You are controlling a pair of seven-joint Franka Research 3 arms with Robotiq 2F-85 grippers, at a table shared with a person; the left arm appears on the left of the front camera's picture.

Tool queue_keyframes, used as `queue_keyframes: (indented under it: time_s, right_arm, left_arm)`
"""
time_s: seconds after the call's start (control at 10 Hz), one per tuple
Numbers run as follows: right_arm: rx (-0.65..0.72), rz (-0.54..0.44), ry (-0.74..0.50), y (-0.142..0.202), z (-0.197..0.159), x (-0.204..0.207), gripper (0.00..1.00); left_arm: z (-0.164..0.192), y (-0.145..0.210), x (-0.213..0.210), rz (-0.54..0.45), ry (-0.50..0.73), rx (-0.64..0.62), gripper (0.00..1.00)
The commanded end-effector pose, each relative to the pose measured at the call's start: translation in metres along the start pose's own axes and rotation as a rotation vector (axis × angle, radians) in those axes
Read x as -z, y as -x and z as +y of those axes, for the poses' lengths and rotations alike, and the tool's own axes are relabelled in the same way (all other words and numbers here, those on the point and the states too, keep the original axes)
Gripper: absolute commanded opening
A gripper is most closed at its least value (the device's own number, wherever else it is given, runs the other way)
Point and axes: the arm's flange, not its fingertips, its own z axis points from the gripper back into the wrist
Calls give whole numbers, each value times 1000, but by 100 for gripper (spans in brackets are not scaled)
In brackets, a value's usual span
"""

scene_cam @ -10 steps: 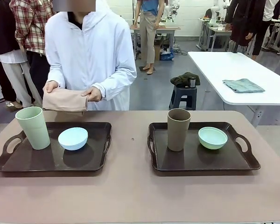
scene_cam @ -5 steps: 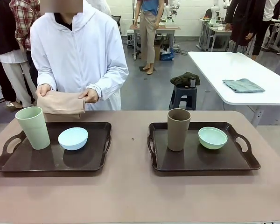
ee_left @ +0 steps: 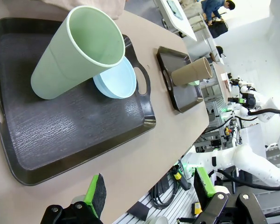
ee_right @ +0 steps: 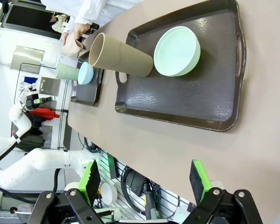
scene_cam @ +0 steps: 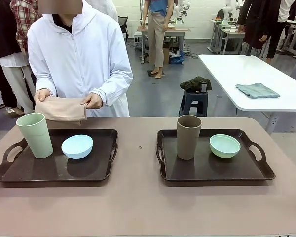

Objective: Set up a tray with a mat and arrange the tableware.
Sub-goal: Pick up the Picnic Bowl and Reusable plastic cup from the Handle tray in front of the human's position and hold them in the air.

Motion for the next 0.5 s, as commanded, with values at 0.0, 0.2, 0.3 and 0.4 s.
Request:
queue_keyframes:
  time_s: [0.0,0.2,0.3,0.4]
  right_arm:
    - [-14,-11,-21,-3,-2,1,100]
    - [-14,-11,-21,-3,-2,1,100]
    - [-14,-11,-21,-3,-2,1,100]
    - [0,0,0,0,0,0,100]
  left_arm:
    - [2,-2,-2,-15,21,20,100]
    - [2,-2,-2,-15,21,20,100]
    - [2,-2,-2,-15,21,20,100]
    - [0,0,0,0,0,0,100]
